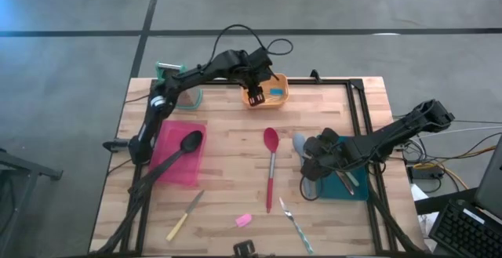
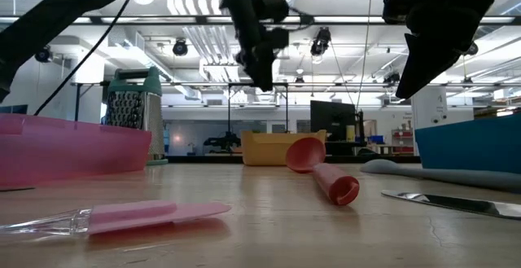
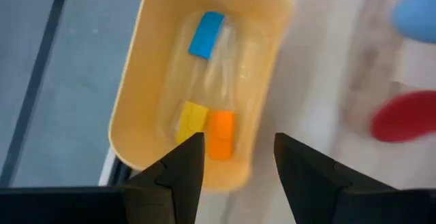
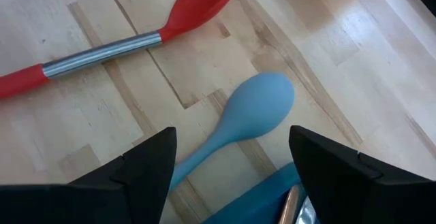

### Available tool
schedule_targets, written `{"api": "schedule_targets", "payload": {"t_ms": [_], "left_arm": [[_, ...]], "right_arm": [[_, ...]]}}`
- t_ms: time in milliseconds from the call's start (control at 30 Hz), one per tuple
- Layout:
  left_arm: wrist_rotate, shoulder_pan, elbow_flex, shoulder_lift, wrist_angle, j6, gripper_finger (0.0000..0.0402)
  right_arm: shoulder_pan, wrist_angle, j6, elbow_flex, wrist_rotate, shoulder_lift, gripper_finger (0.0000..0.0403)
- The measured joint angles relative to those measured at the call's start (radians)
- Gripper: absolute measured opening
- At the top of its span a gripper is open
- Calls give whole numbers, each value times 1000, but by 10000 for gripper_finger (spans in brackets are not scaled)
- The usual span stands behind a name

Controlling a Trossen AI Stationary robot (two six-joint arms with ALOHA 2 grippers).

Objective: Pick & Place Kitchen Items
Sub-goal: Put the white knife into the blue bin

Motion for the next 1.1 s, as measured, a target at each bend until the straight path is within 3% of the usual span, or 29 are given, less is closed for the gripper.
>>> {"api": "schedule_targets", "payload": {"t_ms": [167, 400, 833, 1100], "left_arm": [[0, -66, 124, -8, -150, -90, 181], [-15, -195, 23, -148, -191, -213, 181], [-179, -523, -197, -359, -228, -422, 181], [-372, -713, -447, -483, -230, -607, 181]], "right_arm": [[0, 3, 4, 0, 0, 0, 283], [0, 19, 4, 0, -1, 0, 261], [0, 26, 7, 0, -7, 0, 226], [0, 54, 5, 0, -9, 0, 221]]}}
